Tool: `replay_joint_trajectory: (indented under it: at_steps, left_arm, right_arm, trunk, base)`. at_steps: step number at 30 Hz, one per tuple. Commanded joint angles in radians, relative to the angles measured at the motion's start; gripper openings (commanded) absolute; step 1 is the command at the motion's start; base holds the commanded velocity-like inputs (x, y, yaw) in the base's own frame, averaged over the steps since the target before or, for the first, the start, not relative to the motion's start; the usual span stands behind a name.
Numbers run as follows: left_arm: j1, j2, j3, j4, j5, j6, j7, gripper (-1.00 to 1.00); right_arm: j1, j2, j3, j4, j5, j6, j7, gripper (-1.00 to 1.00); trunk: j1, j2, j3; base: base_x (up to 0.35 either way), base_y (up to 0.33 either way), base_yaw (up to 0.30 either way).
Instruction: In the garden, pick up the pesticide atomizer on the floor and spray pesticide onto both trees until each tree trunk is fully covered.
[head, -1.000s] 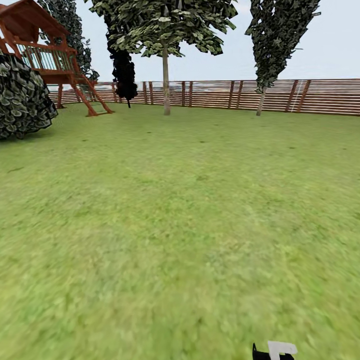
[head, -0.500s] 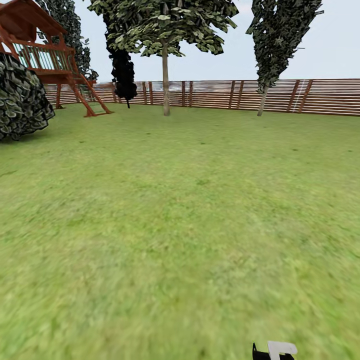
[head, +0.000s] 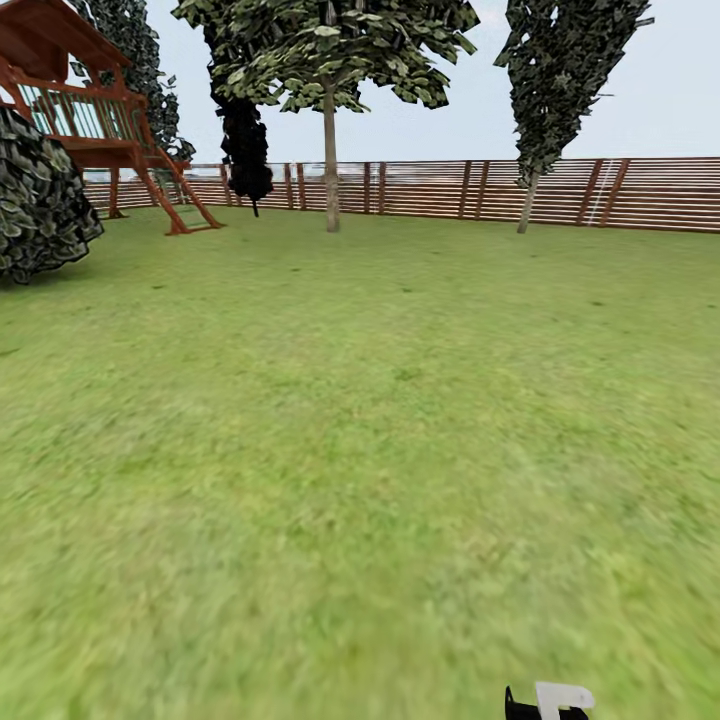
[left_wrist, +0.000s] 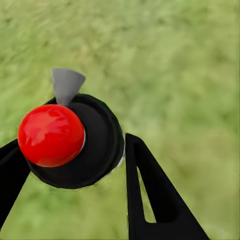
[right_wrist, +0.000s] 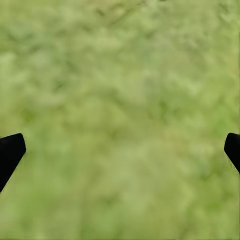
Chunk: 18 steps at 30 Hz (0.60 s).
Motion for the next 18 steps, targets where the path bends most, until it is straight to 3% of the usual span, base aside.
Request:
replay_joint_trajectory:
  at_steps: [1, 18]
  left_arm:
    - [0.0, 0.0, -0.008, 0.0, 0.005, -0.003, 0.005, -1.0]
    - [0.0, 0.0, -0.008, 0.0, 0.005, -0.002, 0.005, -1.0]
  right_arm:
    - [-0.001, 0.0, -0.006, 0.002, 0.011, -0.003, -0.006, 1.0]
    - [-0.001, 0.0, -0.006, 0.002, 0.011, -0.003, -0.006, 1.0]
  trunk:
    - [0.0, 0.0, -0.001]
    - [0.0, 0.0, -0.001]
  base:
    - [0.34, 0.0, 0.0]
    - [0.34, 0.0, 0.0]
